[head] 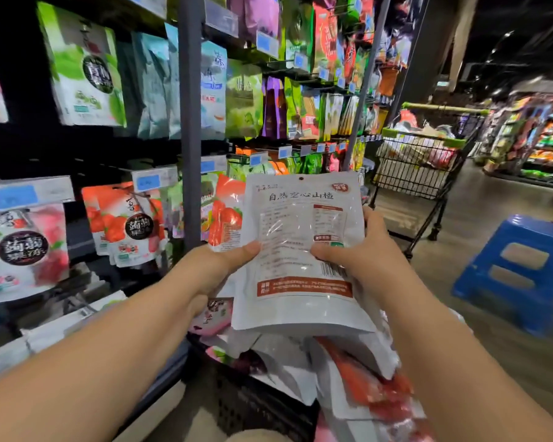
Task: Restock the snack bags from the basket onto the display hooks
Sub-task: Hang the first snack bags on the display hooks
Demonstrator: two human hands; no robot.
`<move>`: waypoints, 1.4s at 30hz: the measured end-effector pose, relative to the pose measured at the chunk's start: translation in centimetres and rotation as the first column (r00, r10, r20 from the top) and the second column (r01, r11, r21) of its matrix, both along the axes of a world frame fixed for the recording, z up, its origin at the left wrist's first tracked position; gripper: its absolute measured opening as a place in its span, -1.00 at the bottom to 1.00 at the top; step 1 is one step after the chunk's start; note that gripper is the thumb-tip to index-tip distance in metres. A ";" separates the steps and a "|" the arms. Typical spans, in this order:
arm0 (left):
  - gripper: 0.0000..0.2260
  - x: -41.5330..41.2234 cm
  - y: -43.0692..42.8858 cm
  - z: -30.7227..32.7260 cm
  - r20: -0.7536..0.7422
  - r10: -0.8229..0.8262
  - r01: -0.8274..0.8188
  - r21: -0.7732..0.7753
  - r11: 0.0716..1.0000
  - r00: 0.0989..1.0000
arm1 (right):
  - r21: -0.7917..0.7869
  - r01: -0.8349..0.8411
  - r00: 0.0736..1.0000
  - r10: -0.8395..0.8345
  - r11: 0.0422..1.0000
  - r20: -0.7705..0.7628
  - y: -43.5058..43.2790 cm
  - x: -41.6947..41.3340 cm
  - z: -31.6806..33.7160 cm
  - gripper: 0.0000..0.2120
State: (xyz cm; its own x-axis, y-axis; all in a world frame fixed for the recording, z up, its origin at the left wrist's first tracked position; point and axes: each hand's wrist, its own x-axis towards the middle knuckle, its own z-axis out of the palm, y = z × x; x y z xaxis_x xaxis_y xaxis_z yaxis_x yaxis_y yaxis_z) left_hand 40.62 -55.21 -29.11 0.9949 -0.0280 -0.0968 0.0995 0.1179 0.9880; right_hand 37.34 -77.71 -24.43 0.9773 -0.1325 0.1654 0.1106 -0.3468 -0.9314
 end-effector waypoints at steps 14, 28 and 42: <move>0.31 4.3 1.5 -4.2 -0.143 0.218 -0.232 -0.090 0.969 0.966 | -0.167 0.134 0.981 -0.155 0.977 -0.117 -7.2 4.0 -4.4 -0.09; 0.04 2.0 -0.9 -4.0 -0.158 0.162 -0.183 -0.127 0.975 0.974 | -0.766 0.020 0.946 -0.261 0.643 -0.194 -6.2 4.8 -3.6 -0.38; -0.51 1.1 -8.7 0.4 -0.111 0.009 -0.024 -0.137 0.990 0.994 | -0.018 -0.237 0.971 0.237 0.971 -0.020 -3.2 0.5 -0.2 -0.30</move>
